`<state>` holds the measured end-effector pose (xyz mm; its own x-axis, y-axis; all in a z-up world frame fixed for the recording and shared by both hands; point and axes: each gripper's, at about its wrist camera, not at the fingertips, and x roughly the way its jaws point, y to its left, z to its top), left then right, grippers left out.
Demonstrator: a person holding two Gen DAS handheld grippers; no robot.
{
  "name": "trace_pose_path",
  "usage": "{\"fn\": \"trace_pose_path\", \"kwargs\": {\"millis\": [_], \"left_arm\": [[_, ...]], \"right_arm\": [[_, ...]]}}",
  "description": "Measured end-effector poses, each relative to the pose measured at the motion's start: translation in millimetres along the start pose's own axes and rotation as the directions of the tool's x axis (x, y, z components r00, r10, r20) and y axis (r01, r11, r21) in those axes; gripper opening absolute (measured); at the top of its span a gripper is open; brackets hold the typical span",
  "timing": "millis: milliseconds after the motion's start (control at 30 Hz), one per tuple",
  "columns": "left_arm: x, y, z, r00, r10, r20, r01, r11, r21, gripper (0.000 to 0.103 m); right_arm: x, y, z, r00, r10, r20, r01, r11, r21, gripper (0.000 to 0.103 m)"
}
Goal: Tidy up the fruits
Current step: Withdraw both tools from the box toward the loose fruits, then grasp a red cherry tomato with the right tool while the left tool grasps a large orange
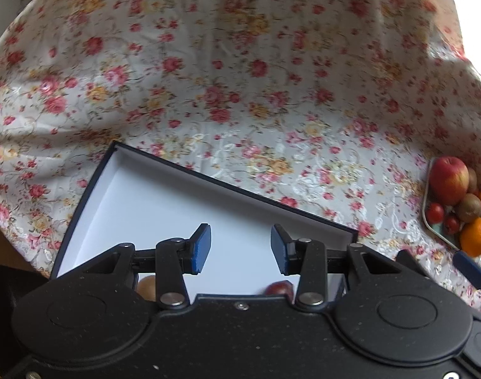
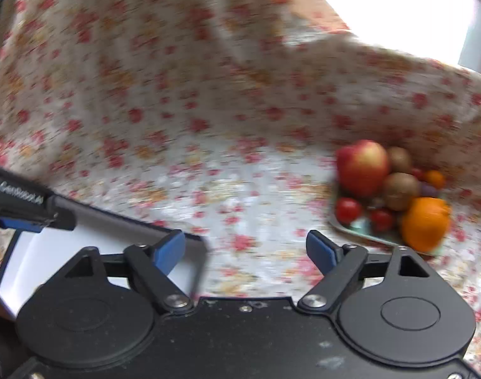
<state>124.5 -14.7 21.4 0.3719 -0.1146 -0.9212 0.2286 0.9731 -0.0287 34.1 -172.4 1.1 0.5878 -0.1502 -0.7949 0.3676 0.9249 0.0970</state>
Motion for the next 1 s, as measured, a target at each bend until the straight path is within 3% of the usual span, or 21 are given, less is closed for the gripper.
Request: {"fn": "trace_pose_path", "kwargs": {"millis": [200, 467, 567, 733, 833, 1000], "left_arm": [[0, -38, -7, 0.999, -0.037, -0.022, 0.038, 0.997, 0.072, 0.050], [0, -93, -22, 0.994, -0.088, -0.070, 0.099, 0.979, 0.177, 0.050], [-2, -115, -31, 0.991, -0.108, -0.083, 0.124, 0.966, 0.225, 0.050], [-6, -143, -43, 0.989, -0.119, -0.089, 0.139, 0.950, 0.279, 0.050], [-5, -159, -48, 0.986, -0.127, -0.104, 0.152, 0.944, 0.294, 0.050], [-2, -185, -62, 0.985, -0.120, -0.121, 0.155, 0.925, 0.348, 0.050]], "right_arm": [[-8, -61, -4, 0.999, -0.048, 0.006, 0.048, 0.994, 0.102, 0.089], [-12, -148, -20, 0.990, -0.115, -0.079, 0.130, 0.968, 0.216, 0.090], [-12, -176, -32, 0.977, -0.169, -0.133, 0.196, 0.955, 0.221, 0.090], [-14, -216, -55, 0.932, -0.279, -0.232, 0.326, 0.925, 0.196, 0.093], [-18, -235, -65, 0.927, -0.266, -0.263, 0.327, 0.918, 0.223, 0.093], [-19, -259, -77, 0.948, -0.166, -0.273, 0.251, 0.914, 0.318, 0.093]]}}
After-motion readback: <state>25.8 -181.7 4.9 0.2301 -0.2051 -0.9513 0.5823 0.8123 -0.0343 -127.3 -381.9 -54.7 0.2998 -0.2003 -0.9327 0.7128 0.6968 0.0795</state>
